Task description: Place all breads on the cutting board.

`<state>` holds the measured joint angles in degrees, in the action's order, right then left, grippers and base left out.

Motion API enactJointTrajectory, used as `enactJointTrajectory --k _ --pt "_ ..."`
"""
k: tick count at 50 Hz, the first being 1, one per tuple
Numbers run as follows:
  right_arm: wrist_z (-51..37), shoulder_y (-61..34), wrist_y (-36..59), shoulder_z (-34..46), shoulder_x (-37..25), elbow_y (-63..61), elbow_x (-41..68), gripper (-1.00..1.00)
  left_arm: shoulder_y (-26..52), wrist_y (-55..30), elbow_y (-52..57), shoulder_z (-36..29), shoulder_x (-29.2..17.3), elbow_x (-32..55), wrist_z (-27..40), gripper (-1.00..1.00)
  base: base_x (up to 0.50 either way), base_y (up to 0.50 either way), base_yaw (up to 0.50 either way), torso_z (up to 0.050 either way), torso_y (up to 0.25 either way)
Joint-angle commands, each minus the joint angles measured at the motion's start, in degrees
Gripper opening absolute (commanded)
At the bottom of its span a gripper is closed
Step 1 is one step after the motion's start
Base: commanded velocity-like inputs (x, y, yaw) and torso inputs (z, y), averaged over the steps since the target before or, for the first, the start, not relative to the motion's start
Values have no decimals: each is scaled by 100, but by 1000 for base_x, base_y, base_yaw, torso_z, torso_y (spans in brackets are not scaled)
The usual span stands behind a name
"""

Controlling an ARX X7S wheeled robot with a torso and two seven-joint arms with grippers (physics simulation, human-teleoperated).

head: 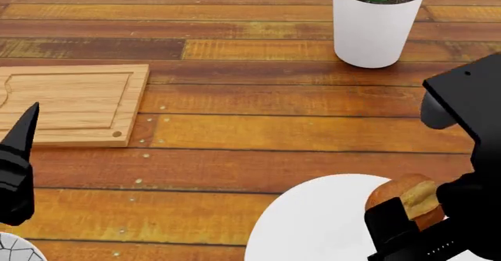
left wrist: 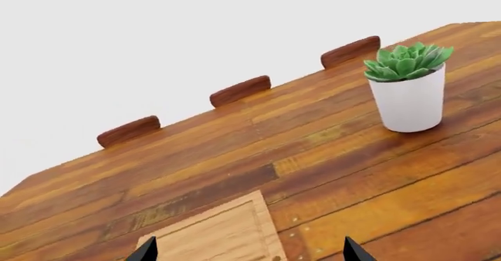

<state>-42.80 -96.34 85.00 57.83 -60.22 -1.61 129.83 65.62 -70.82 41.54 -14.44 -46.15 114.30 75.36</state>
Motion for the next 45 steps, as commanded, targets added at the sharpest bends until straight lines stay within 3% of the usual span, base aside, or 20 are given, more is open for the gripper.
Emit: enactJointTrajectory --k 1,4,6,9,15,19,22,26,29,31,33,39,45 --pt "167 -327 165 -52 186 188 -169 -100 1709 -1580 -1595 -431 65 76 -1619 100 0 0 0 0 0" --pt "169 -370 147 0 204 214 -160 -100 1836 -1872 -2039 -554 106 -128 -2503 100 0 0 0 0 0" --pt "172 -382 126 34 223 240 -166 -100 2255 -1887 -2295 -1081 -19 -812 -3564 100 0 0 0 0 0" --pt "244 -364 106 21 265 279 -273 -100 2742 -1879 -2459 -1769 -163 -1053 -4404 100 0 0 0 0 0" --pt "394 -281 71 11 311 276 -420 -100 3362 -1789 -2900 -2782 -67 -2992 -6585 100 0 0 0 0 0" --pt "473 -273 72 18 305 299 -487 -100 3818 -1759 -3229 -3540 -41 -3560 -7865 100 0 0 0 0 0" --pt "493 -282 64 47 324 311 -515 -100 4141 -1841 -3451 -3831 5 -3450 -8457 100 0 0 0 0 0" --pt "572 -305 62 72 445 386 -609 -100 4853 -1657 -3191 -5207 -87 -4507 -10367 100 0 0 0 0 0" --pt "628 -293 65 87 452 388 -656 -100 5115 -1624 -3535 -5691 59 -4864 -10900 100 0 0 0 0 0" --pt "684 -288 68 71 423 331 -643 -100 5363 -1444 -3244 -6437 -21 -5278 -11645 100 0 0 0 0 0" --pt "700 -279 62 89 390 319 -645 -100 5541 -1345 -3170 -6788 -18 -5488 -12029 100 0 0 0 0 0" --pt "764 -243 -16 105 371 353 -721 -100 5882 -1253 -2867 -7279 -94 -5563 -12792 100 0 0 0 0 0" --pt "798 -244 -58 145 395 400 -788 -100 6063 -1372 -2360 -7836 -259 -5744 -13079 100 0 0 0 0 0"
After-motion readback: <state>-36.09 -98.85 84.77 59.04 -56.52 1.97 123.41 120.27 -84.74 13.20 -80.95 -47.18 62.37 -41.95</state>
